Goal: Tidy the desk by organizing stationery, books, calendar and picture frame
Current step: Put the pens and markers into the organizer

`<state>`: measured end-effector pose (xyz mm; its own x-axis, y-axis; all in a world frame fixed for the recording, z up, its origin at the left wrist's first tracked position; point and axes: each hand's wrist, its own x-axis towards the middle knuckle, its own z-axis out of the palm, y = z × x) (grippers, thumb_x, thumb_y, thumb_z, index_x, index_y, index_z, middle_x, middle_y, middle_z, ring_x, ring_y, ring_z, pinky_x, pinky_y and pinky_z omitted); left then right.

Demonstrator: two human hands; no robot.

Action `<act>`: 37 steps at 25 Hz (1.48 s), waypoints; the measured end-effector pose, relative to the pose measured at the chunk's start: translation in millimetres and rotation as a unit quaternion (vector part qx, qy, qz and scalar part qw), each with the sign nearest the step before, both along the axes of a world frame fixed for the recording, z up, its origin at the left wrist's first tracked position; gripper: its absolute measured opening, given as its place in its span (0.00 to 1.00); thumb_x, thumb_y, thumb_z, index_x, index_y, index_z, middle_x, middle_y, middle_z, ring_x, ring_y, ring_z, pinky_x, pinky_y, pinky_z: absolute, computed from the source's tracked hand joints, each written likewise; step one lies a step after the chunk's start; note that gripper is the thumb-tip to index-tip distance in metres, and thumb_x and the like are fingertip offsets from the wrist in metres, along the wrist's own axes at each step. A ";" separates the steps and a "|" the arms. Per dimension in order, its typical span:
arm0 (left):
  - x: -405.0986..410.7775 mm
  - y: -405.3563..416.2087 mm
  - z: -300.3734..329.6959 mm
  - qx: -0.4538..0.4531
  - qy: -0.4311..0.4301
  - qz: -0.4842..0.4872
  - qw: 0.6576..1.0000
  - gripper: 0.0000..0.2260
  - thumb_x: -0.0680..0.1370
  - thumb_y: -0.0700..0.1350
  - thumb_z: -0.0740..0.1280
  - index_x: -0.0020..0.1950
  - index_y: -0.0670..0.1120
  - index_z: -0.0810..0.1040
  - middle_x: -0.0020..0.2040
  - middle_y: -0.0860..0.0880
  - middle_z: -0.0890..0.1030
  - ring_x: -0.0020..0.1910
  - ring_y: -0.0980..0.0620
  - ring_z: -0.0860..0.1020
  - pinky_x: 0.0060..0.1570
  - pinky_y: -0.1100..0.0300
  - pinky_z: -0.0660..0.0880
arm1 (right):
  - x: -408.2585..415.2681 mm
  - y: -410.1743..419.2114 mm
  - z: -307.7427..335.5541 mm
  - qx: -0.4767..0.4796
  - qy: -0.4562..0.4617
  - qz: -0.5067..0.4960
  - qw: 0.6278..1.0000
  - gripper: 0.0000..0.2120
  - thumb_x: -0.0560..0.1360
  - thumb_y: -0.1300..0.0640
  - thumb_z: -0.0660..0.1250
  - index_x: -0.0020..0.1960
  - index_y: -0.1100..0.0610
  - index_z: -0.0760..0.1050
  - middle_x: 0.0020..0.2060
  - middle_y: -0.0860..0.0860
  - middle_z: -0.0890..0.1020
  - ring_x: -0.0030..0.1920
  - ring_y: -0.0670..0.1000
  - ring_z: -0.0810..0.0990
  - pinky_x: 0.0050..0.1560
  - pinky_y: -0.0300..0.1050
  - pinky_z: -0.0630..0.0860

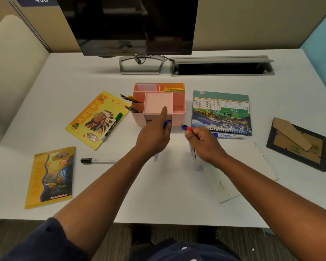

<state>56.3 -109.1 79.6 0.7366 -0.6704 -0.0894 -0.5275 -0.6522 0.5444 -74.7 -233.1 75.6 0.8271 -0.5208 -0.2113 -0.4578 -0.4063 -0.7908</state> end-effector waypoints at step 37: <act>6.3 -18.3 8.3 -0.191 0.196 0.053 0.960 0.07 0.83 0.49 0.65 0.58 0.47 0.74 0.50 0.46 0.81 0.48 0.46 0.82 0.46 0.55 0.83 | 32.7 -5.4 6.2 0.006 -0.116 0.047 0.992 0.18 0.75 0.59 0.73 0.64 0.52 0.77 0.42 0.49 0.82 0.41 0.48 0.82 0.45 0.46 0.83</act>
